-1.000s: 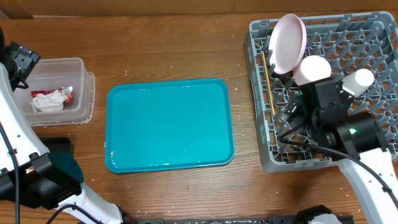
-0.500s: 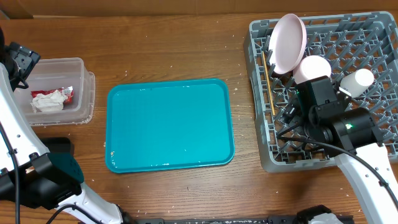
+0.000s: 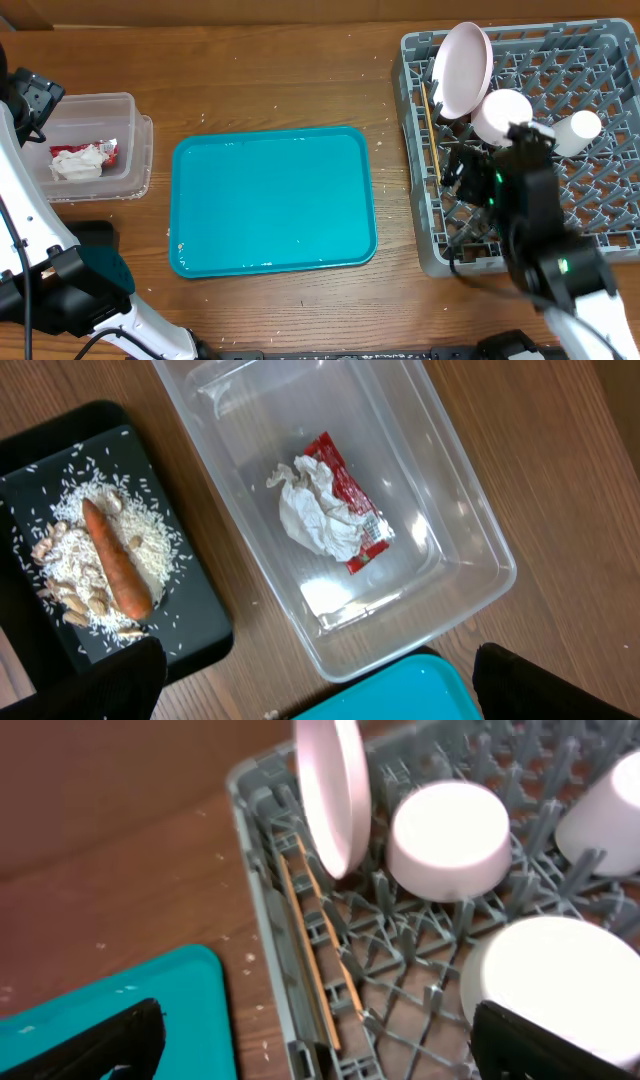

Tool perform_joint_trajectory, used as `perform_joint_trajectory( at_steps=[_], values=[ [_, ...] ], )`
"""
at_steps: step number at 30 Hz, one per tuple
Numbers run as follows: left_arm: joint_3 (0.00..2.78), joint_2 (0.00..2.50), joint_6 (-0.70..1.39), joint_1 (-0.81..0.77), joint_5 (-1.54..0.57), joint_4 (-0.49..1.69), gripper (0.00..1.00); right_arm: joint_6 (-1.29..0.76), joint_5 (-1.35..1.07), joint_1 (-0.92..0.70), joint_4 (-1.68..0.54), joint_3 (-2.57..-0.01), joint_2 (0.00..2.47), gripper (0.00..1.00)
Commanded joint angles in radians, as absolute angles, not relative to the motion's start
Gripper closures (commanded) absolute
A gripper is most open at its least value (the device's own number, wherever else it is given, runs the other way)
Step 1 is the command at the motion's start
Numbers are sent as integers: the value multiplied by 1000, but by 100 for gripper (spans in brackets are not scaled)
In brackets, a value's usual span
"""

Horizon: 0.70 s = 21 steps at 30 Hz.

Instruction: Sort waste into correct bins and load items into the dishwasher

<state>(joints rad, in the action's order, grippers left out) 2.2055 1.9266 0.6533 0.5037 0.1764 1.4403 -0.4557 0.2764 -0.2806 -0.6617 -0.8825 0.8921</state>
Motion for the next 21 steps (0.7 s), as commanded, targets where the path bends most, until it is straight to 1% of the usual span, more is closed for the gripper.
perform_joint_trajectory(
  at_steps=[1, 3, 7, 11, 16, 21],
  values=[
    [2207, 1935, 669, 495, 179, 1439, 0, -387, 255, -260, -552, -740, 736, 0],
    [2207, 1935, 669, 495, 179, 1439, 0, -383, 249, -244, -446, -632, 636, 0],
    [2207, 1935, 669, 495, 179, 1439, 0, -287, 135, -189, -239, -431, 460, 0],
    [2207, 1935, 669, 495, 179, 1439, 0, -280, 84, -134, -91, -274, 324, 0],
    [2207, 1935, 669, 495, 179, 1439, 0, -280, 76, -96, -8, -141, 200, 0],
    [2207, 1935, 669, 495, 179, 1439, 0, -277, 67, -60, 22, -64, 97, 0]
  ],
)
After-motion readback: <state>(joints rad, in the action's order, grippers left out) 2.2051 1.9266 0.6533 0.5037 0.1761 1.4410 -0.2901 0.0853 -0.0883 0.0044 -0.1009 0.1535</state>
